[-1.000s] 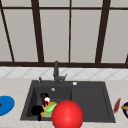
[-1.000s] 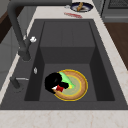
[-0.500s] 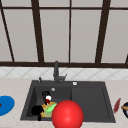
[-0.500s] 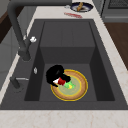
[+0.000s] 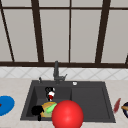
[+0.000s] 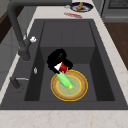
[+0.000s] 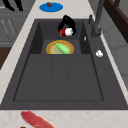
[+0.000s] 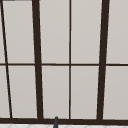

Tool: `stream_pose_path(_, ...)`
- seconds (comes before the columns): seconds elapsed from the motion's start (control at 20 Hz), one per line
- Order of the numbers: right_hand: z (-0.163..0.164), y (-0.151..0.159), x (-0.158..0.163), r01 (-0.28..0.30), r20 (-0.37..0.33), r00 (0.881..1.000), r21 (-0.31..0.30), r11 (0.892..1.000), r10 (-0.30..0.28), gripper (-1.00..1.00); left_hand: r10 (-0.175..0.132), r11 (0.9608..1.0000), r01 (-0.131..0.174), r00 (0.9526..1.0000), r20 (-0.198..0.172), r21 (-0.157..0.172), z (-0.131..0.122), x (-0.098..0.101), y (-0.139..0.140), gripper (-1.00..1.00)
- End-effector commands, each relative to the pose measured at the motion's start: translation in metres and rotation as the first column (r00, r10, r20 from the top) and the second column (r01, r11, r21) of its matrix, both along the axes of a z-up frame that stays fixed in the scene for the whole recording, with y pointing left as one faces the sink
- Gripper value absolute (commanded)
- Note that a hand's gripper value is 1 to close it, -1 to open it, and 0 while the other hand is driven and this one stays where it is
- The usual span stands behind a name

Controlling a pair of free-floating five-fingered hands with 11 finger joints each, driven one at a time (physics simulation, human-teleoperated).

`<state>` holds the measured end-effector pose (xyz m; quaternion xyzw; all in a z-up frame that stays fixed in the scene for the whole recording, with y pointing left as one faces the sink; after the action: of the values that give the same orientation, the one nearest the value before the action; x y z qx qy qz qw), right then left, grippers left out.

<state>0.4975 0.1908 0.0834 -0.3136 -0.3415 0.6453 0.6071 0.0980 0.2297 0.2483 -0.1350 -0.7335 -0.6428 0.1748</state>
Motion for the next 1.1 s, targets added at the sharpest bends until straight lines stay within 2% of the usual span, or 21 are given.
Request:
stream_pose_path(0.0,0.023,-0.022,-0.013,0.0,0.027,1.0,0.035,0.999,0.0,1.0,0.0,1.0,0.0,1.0,0.0,0.0,0.0,0.0,0.0,0.0)
stream_pose_path(0.15,0.04,-0.04,-0.016,-0.012,0.054,0.998,0.045,0.999,0.009,1.0,0.0,1.0,0.0,1.0,0.0,0.0,0.0,0.0,0.0,0.0)
stream_pose_path(0.5,0.08,-0.084,-0.026,-0.006,0.064,0.998,0.059,0.998,0.002,1.0,0.0,1.0,0.0,1.0,0.0,0.0,0.0,0.0,0.0,0.0)
stream_pose_path(1.05,0.158,-0.153,-0.043,0.002,0.034,0.999,0.083,0.997,-0.004,1.0,0.0,1.0,0.0,1.0,0.0,0.0,0.0,0.0,0.0,0.0)
